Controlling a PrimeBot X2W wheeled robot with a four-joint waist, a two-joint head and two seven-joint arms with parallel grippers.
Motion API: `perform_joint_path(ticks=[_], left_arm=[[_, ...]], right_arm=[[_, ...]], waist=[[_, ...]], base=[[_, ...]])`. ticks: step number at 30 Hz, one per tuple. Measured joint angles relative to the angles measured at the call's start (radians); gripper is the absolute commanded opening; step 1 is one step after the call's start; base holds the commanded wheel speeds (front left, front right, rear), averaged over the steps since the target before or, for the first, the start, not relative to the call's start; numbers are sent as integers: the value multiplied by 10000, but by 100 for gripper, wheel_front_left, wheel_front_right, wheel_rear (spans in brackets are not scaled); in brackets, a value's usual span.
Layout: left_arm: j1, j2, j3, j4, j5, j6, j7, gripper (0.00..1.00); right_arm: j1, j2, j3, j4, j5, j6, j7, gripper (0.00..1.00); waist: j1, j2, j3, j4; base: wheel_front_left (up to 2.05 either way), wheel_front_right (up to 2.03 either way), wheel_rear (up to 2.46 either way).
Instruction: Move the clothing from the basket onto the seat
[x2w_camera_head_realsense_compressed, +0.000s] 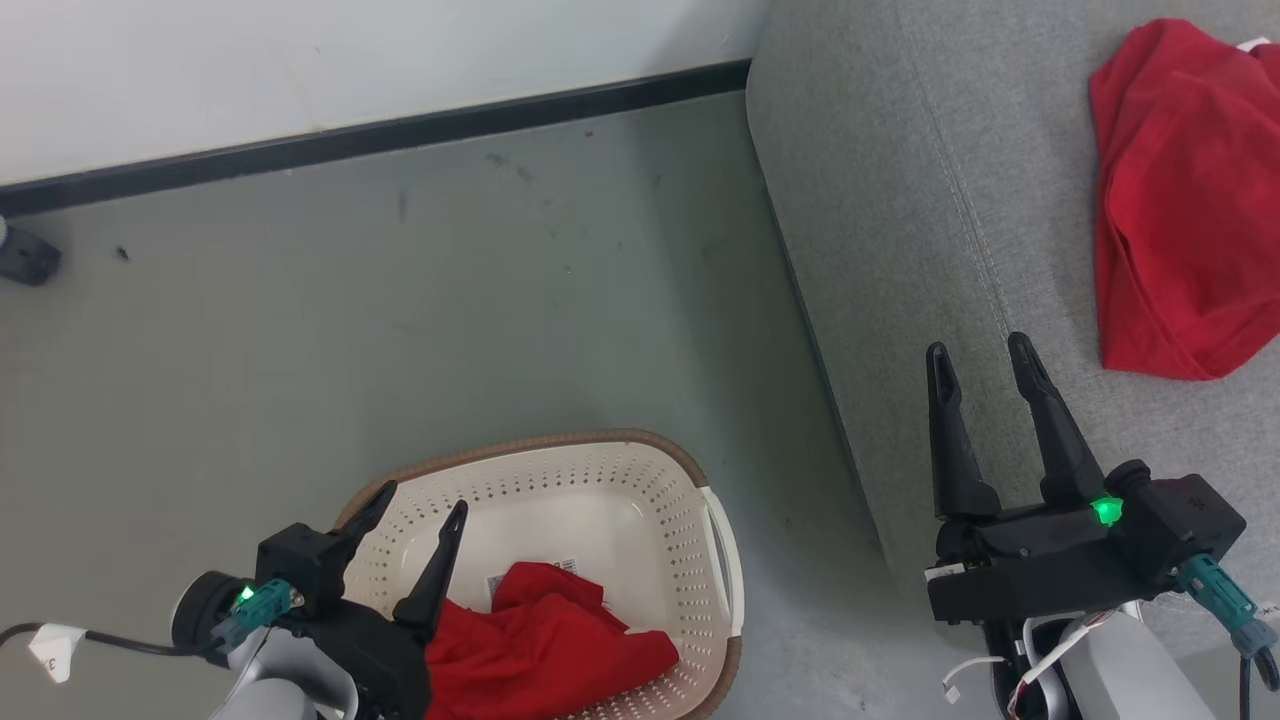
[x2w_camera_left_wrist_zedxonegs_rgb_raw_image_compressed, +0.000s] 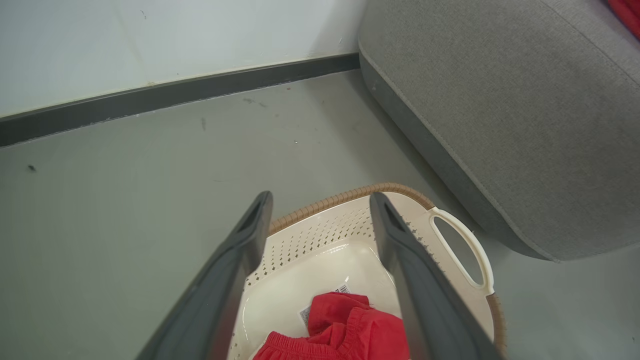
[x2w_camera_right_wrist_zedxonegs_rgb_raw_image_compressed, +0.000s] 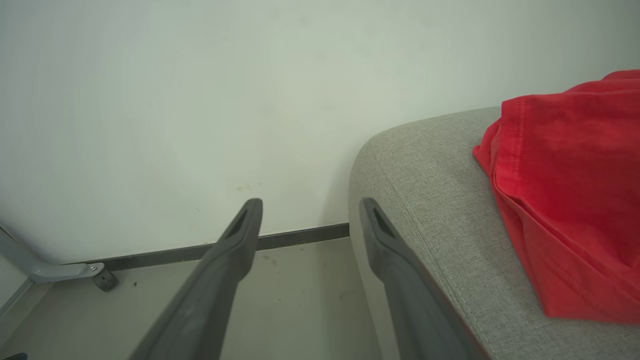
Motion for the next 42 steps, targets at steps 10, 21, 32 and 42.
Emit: perform_joint_path(ticks=[10, 21, 32, 42], left_arm=[[-657, -15, -395, 1258, -6, -79, 424, 100], [-1469, -36, -798, 2324, -13, -90, 696, 100], [-1965, -6, -1509, 3359, 17, -92, 1030, 100], [-2578, 138, -2117, 4010, 167, -94, 1239, 100]], right_arm=[[-265, 178, 15, -190, -182, 125, 0, 100], [-723, 401, -21, -435, -314, 192, -2, 100], [-1202, 566, 42, -502, -360, 307, -2, 100], [-1242, 623, -117, -686, -533, 372, -2, 100]], waist=[[0, 0, 789, -444], [0, 0, 1693, -848], [0, 0, 2502, -1060], [0, 0, 3228, -1341]], base=[[0, 0, 0], [0, 0, 0], [0, 0, 0], [0, 0, 0]])
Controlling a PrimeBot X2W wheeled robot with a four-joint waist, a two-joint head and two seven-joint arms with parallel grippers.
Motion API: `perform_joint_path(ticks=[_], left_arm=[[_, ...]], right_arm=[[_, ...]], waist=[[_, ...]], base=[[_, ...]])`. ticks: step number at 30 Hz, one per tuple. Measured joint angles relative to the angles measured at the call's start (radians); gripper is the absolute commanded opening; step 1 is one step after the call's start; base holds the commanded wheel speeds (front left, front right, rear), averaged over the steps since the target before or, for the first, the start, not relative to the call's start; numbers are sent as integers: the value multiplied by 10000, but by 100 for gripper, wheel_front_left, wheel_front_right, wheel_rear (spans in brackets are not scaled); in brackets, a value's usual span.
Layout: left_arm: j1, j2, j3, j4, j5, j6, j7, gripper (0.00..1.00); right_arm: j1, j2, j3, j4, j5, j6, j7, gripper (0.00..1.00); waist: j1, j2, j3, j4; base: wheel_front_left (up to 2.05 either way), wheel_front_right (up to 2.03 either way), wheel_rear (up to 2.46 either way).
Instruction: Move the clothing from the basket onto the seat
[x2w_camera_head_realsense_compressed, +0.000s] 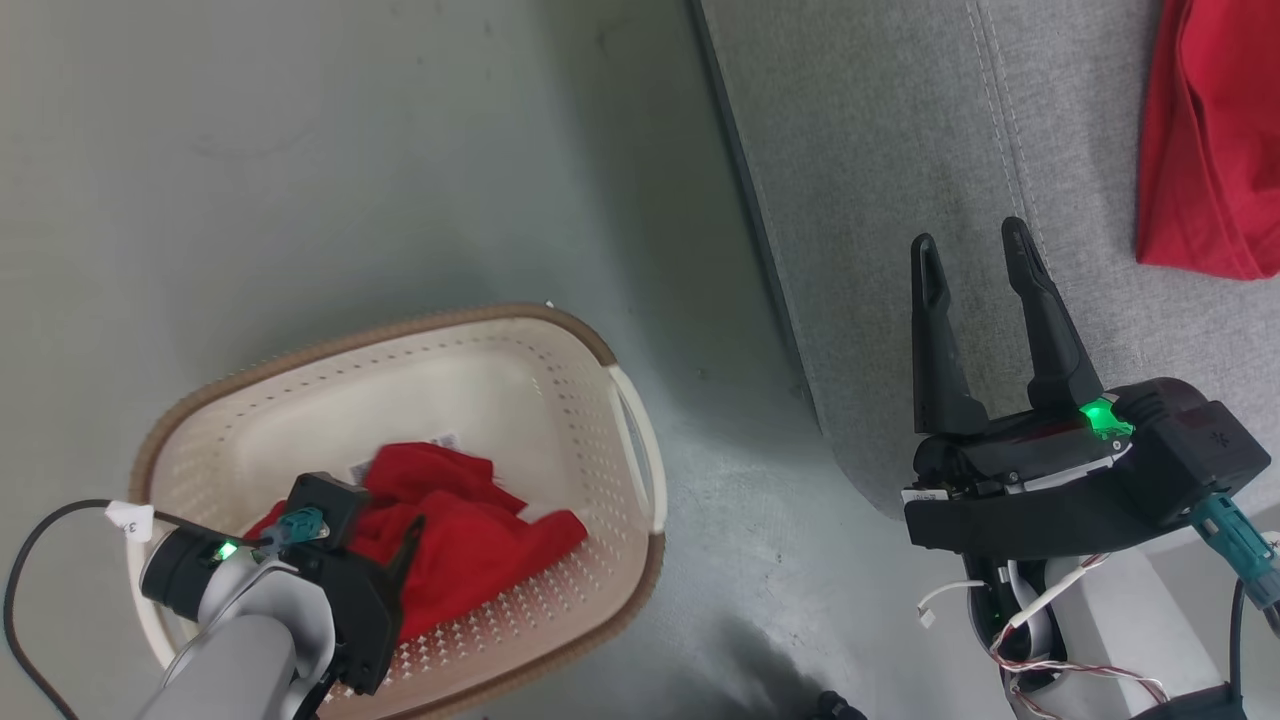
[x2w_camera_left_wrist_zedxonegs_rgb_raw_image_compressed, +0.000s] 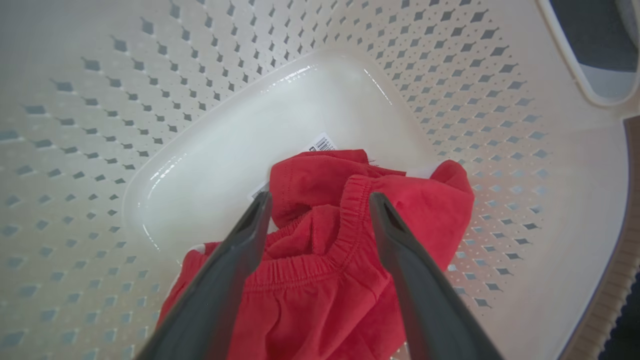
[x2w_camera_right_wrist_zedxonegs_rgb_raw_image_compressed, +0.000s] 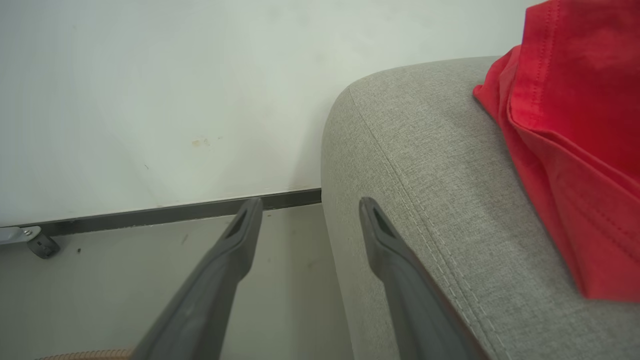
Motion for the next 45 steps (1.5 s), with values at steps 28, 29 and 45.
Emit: perform_joint_path(ticks=[28, 29, 45], left_arm=[[-1220, 128, -2234, 1636, 1035, -71, 1891, 100], [-1267, 104, -2288, 1726, 1087, -71, 2000, 100], [-1384, -96, -2485, 2180, 1043, -69, 2587, 0]], right_arm=[[-183, 194, 393, -213, -159, 27, 0, 100], [-182, 194, 393, -213, -159, 23, 0, 100], [-186, 209, 483, -205, -146, -75, 0, 100]], waist=[[-1, 0, 1134, -889], [0, -1, 1134, -898], [-2, -2, 1038, -870]], base=[[0, 0, 0], [0, 0, 0], [0, 0, 0]])
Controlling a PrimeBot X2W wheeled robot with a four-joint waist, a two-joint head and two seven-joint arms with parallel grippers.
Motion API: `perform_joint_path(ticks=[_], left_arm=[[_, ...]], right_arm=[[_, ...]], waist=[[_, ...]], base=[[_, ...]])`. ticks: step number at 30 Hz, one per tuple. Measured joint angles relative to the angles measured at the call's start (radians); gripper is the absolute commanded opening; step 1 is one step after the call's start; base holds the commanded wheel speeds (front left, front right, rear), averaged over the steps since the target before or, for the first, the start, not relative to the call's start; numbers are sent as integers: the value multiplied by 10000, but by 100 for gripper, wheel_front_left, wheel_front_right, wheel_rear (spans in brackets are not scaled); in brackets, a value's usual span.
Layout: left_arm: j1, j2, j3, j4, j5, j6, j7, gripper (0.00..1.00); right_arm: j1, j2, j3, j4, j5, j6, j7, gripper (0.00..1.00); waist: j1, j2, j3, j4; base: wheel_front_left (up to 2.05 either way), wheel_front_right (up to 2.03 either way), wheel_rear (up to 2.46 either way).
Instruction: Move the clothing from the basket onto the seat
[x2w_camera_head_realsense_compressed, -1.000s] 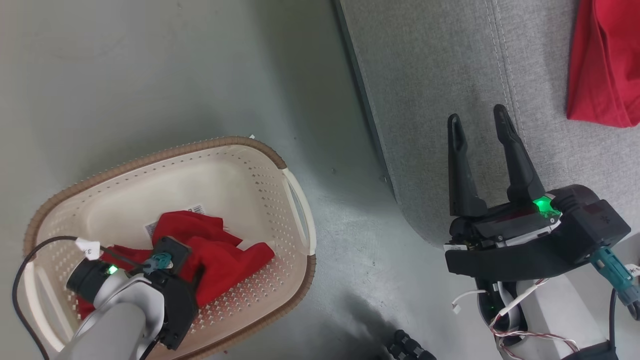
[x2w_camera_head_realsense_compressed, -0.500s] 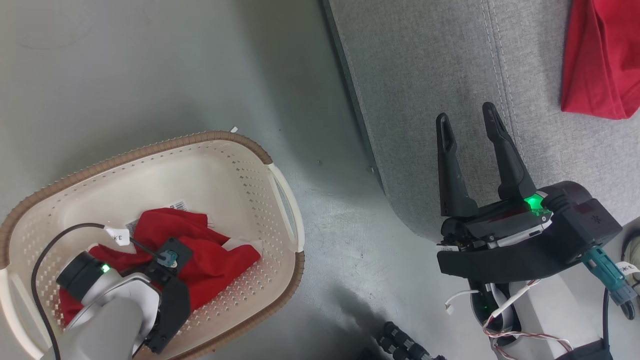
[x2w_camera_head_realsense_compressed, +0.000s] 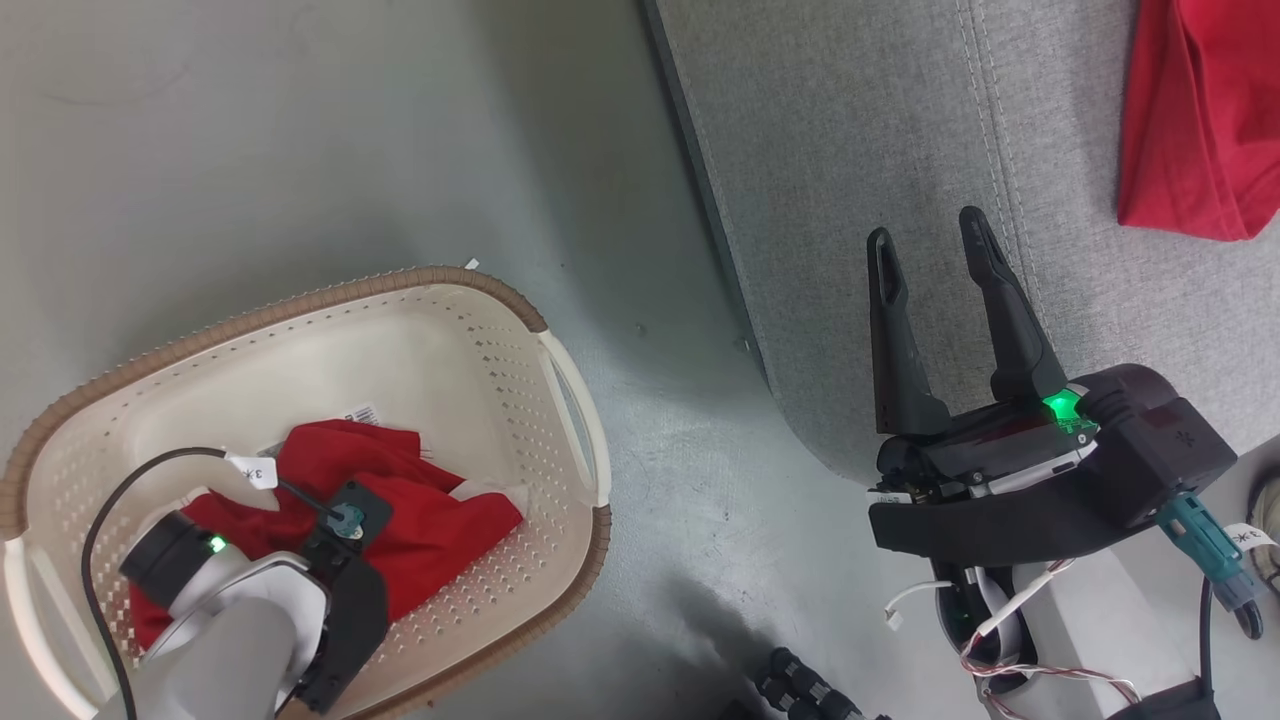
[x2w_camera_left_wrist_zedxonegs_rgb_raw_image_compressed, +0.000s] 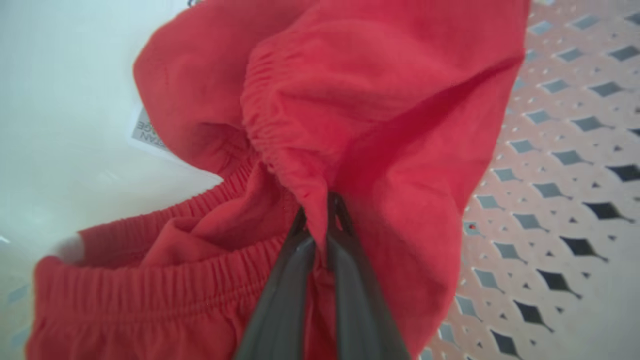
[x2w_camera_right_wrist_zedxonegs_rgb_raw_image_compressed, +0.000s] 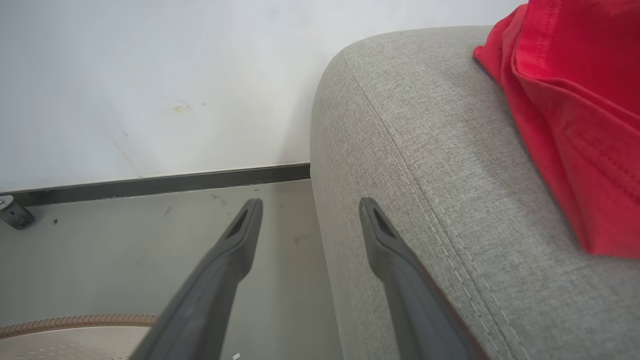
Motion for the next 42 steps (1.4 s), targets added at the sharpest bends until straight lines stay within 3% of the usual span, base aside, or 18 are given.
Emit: perform_joint_path(ticks=[20, 42], left_arm=[[-2, -418, -234, -646, -817, -2, -1567, 0], [866, -782, -955, -2059, -2489, -2, -3862, 0]], right_arm=[[-254, 6, -468, 696, 134, 21, 0, 100], [51, -359, -1476, 1684, 132, 623, 0, 100]], waist=[[0, 0, -1407, 350], [-1, 0, -4344, 1255]], base=[[0, 0, 0], [0, 0, 0]])
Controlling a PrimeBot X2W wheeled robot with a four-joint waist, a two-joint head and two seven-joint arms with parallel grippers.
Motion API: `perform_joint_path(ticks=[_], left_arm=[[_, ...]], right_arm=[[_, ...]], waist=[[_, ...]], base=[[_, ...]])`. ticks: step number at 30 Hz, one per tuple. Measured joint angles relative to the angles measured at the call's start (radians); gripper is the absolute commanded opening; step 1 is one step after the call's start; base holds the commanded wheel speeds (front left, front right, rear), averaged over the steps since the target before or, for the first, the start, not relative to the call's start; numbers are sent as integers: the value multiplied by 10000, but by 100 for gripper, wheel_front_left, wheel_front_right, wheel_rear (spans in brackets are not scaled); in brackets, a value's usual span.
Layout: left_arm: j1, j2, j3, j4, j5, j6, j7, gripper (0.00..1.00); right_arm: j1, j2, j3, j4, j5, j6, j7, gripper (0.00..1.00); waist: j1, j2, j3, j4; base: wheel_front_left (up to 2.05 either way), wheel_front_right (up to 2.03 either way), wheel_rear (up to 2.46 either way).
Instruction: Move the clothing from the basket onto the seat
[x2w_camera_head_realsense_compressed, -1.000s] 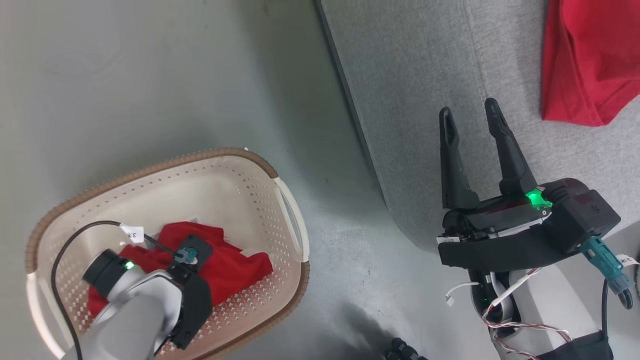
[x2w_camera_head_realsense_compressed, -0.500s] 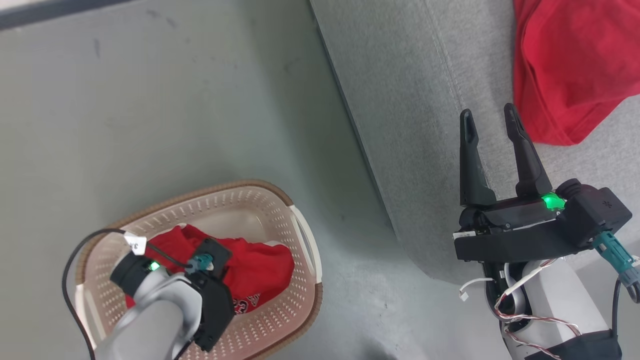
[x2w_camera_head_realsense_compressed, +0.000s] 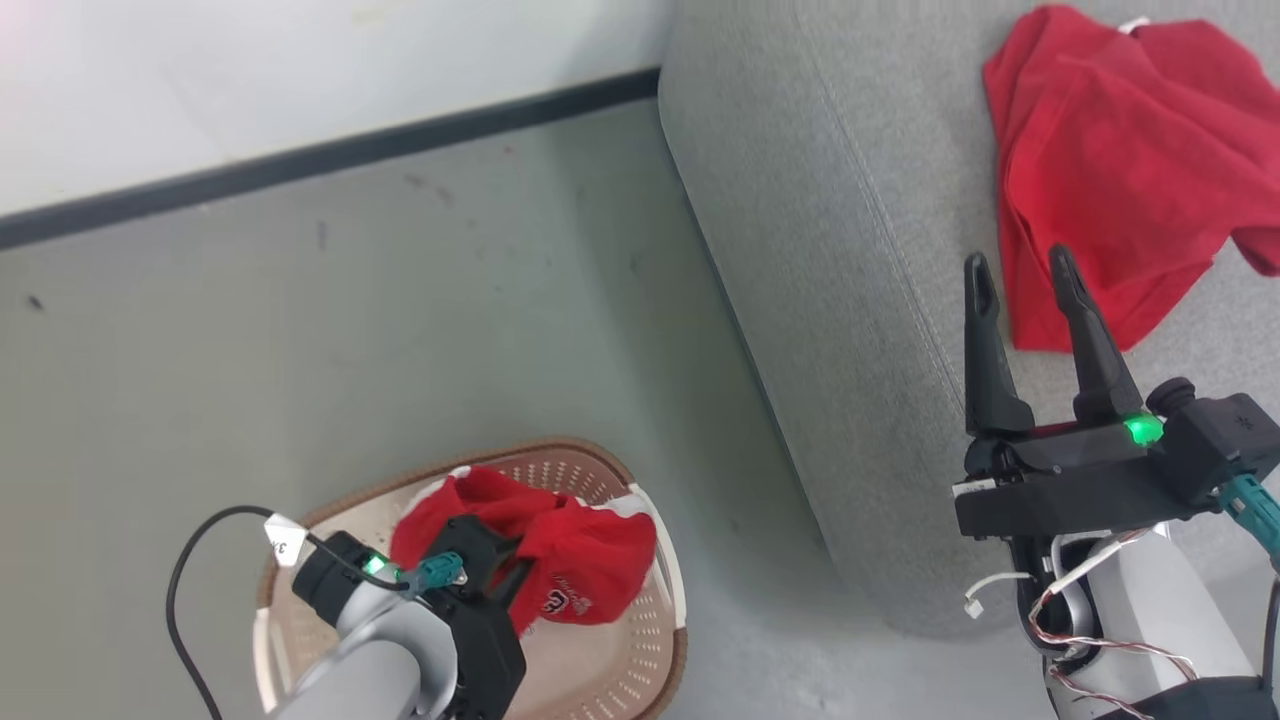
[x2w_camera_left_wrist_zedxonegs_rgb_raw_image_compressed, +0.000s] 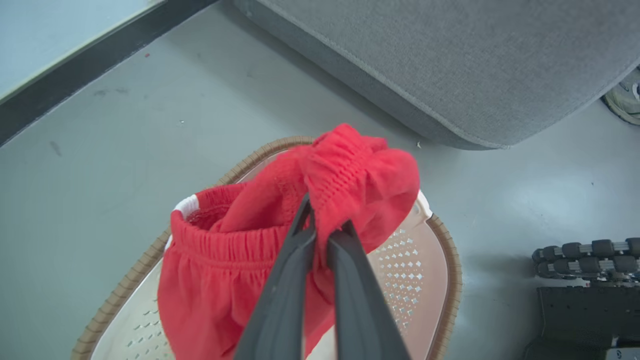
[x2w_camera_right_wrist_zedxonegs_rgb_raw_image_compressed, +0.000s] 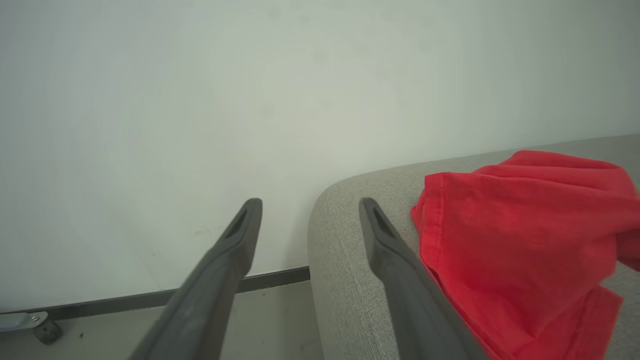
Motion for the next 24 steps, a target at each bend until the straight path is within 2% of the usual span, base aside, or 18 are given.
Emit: perform_joint_path(ticks=[12, 24], left_arm=[[686, -88, -69, -1323, -1386, 0, -533, 0], [933, 395, 125, -2963, -2514, 0, -642, 0]], right_arm=[[681, -357, -357, 341, 50, 263, 0, 100], [1386, -500, -357, 324, 347, 504, 0, 100]], waist=[[0, 0, -1613, 594], [0, 0, -2949, 1153]], base=[[0, 0, 0], [0, 0, 0]])
